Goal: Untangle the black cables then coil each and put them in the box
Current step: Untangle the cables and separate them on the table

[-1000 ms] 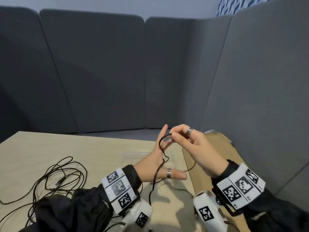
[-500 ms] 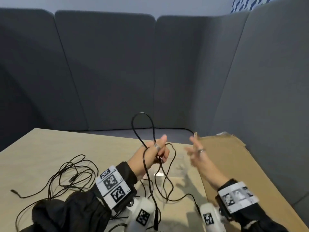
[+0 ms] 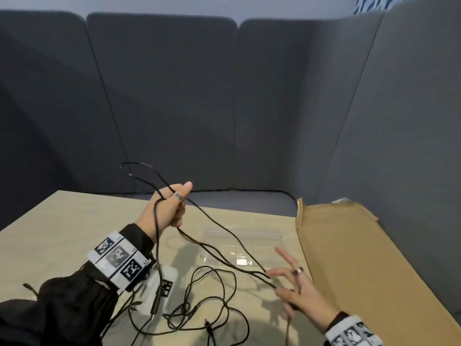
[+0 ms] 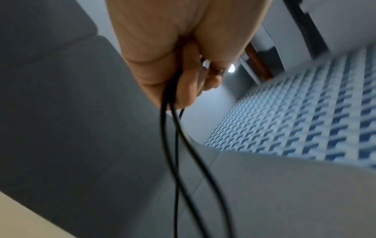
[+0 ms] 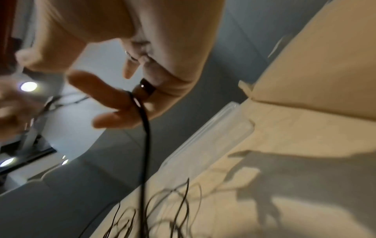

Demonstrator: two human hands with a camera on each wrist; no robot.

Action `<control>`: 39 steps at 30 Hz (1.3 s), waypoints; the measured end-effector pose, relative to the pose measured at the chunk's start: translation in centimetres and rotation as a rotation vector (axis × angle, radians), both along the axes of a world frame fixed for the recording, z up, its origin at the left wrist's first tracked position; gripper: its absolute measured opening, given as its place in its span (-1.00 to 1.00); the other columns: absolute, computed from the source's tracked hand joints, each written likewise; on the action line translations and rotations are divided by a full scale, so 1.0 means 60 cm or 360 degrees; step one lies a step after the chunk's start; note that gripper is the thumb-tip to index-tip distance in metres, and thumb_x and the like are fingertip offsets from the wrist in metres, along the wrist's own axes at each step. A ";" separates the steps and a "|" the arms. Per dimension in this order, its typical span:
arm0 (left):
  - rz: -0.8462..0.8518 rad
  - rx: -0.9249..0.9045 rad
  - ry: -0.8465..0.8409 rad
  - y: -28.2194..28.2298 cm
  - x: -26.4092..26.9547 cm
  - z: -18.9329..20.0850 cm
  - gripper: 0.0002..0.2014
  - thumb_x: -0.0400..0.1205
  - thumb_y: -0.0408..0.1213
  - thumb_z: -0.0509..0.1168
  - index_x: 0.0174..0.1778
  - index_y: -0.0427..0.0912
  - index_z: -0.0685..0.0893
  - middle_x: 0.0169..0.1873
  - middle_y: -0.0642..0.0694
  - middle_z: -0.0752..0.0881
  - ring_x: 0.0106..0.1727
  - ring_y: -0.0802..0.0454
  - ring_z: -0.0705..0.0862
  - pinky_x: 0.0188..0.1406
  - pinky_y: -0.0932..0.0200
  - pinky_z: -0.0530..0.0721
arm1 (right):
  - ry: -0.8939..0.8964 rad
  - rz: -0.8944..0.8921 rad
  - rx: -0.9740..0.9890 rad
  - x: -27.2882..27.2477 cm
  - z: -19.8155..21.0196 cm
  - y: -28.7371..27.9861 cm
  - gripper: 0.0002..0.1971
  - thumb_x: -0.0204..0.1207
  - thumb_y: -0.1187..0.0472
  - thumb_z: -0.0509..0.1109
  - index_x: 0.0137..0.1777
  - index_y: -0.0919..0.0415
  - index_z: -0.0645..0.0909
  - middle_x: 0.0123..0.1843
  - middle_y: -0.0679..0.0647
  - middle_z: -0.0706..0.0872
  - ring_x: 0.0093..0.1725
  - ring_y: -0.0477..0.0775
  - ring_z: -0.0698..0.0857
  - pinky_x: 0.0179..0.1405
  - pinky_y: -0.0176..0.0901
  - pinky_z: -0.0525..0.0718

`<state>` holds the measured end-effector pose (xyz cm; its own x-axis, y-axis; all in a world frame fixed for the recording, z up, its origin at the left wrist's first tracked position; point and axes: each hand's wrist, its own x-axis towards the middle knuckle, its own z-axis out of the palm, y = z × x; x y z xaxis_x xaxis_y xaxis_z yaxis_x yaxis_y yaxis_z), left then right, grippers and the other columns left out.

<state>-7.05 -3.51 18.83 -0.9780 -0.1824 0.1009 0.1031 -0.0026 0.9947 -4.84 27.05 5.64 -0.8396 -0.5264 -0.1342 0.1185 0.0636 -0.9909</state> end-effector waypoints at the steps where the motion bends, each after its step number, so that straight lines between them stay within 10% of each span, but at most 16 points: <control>1: 0.0065 -0.0093 -0.0004 -0.020 -0.003 -0.015 -0.53 0.66 -0.21 0.23 -0.58 -0.04 0.27 -0.66 0.08 0.18 -0.58 0.10 0.11 -0.63 0.40 0.13 | 0.0062 -0.0039 0.0029 -0.007 0.003 0.017 -0.12 0.14 -0.07 0.67 0.44 -0.31 0.28 0.19 0.06 0.67 -0.58 -0.02 0.47 -0.54 -0.24 0.58; 4: 0.0260 -0.0624 0.0096 -0.070 0.001 -0.058 -0.57 0.49 -0.24 0.44 -0.54 -0.08 0.30 -0.59 0.03 0.25 -0.52 0.08 0.22 -0.55 0.25 0.24 | 0.0337 -0.0083 0.0626 -0.019 0.022 0.054 -0.44 0.22 -0.30 0.49 0.20 -0.11 0.59 -0.04 -0.01 0.70 -0.48 -0.05 0.47 -0.40 -0.11 0.52; 6: 0.0284 -0.1106 0.0230 -0.091 0.010 -0.076 -0.64 0.36 -0.14 0.41 -0.47 -0.06 0.29 -0.55 0.04 0.30 -0.52 0.15 0.28 -0.47 0.25 0.30 | 0.0587 0.0051 0.1262 -0.025 0.029 0.069 -0.24 0.09 -0.70 0.00 -0.15 -0.09 0.62 -0.32 -0.11 0.63 -0.35 -0.09 0.52 -0.21 -0.03 0.56; 8: 0.0118 -0.1473 0.0245 -0.092 0.022 -0.088 -0.68 0.26 -0.05 0.38 -0.36 0.03 0.31 -0.46 0.08 0.40 -0.45 0.17 0.44 -0.43 0.24 0.44 | 0.0812 0.0144 0.1715 -0.023 0.054 0.059 -0.32 0.23 -0.63 -0.25 -0.24 -0.12 0.44 -0.33 -0.15 0.58 -0.23 -0.05 0.61 -0.08 -0.07 0.55; 10: -0.0167 -0.1559 0.0150 -0.076 0.036 -0.105 -0.61 0.20 0.04 0.38 -0.22 0.13 0.32 -0.28 0.05 0.51 -0.31 0.16 0.52 -0.29 0.03 0.58 | 0.0920 0.0072 0.1646 -0.015 0.089 0.017 -0.65 0.59 -0.28 -0.08 -0.16 -0.09 0.37 -0.23 -0.14 0.60 -0.09 0.02 0.66 -0.11 -0.14 0.49; 14: -0.0749 -0.1300 -0.0035 -0.001 0.068 -0.125 -0.34 0.18 0.10 0.50 0.11 0.38 0.30 0.26 0.23 0.50 0.05 0.19 0.54 0.18 0.18 0.56 | 0.1167 0.0215 0.1217 0.011 0.149 -0.112 -0.80 0.71 0.03 0.02 0.04 0.05 0.45 -0.05 -0.05 0.68 -0.03 0.01 0.65 0.02 -0.09 0.57; 17: -0.0999 -0.0757 -0.0104 0.024 0.069 -0.127 -0.40 0.23 0.11 0.56 0.11 -0.09 0.62 -0.06 0.30 0.71 -0.07 0.26 0.63 0.02 0.40 0.57 | 0.1187 0.0241 0.0874 0.011 0.166 -0.193 -0.79 0.72 0.18 0.00 0.17 0.13 0.46 0.03 -0.08 0.63 0.01 -0.09 0.59 0.04 -0.26 0.52; 20: -0.0844 -0.0365 -0.0297 0.001 0.061 -0.114 -0.70 0.20 0.07 0.52 -0.40 -0.03 0.62 -0.54 0.14 0.57 -0.44 0.27 0.50 -0.34 0.42 0.48 | 0.1087 0.0044 0.0657 -0.018 0.151 -0.225 -0.74 0.70 0.27 0.06 0.23 0.14 0.55 0.17 -0.02 0.63 0.17 -0.12 0.57 0.18 -0.45 0.43; 24: -0.0508 -0.0306 -0.0465 -0.074 0.056 -0.097 -0.77 0.11 -0.03 0.38 -0.49 -0.08 0.56 -0.54 0.12 0.58 -0.39 0.26 0.50 -0.29 0.34 0.38 | 0.0990 -0.0031 0.0724 -0.056 0.092 -0.233 -0.71 0.66 0.32 0.14 0.20 0.11 0.65 0.17 -0.01 0.69 0.18 -0.13 0.59 0.06 -0.72 0.30; 28: -0.0182 -0.0362 -0.0522 -0.138 0.046 -0.091 -0.77 0.47 -0.46 0.34 -0.46 -0.16 0.50 -0.50 0.00 0.63 -0.18 0.04 0.62 -0.13 0.24 0.43 | 0.0818 0.0187 0.0981 -0.068 0.014 -0.261 -0.66 0.68 0.28 0.11 0.30 0.09 0.63 -0.07 -0.15 0.48 0.17 -0.03 0.59 0.07 -0.50 0.34; 34: 0.0489 -0.2065 -0.0891 -0.259 0.004 -0.122 -0.88 0.49 -0.11 0.30 -0.19 -0.04 0.53 -0.10 -0.06 0.65 0.06 -0.14 0.60 0.09 0.01 0.44 | 0.0425 0.0424 0.1013 -0.068 -0.064 -0.316 -0.63 0.66 0.34 0.08 0.40 0.09 0.49 0.40 0.15 0.41 0.44 0.06 0.47 0.43 -0.41 0.27; 39: 0.0610 -0.2636 -0.1064 -0.300 -0.023 -0.182 -0.68 0.52 -0.07 0.24 0.18 -0.04 0.47 0.22 -0.11 0.53 0.28 -0.10 0.45 0.19 -0.06 0.36 | 0.0336 0.0456 0.1003 -0.078 -0.076 -0.335 -0.48 0.60 0.17 0.21 0.57 0.08 0.28 0.39 0.07 0.42 0.46 0.01 0.45 0.48 -0.15 0.39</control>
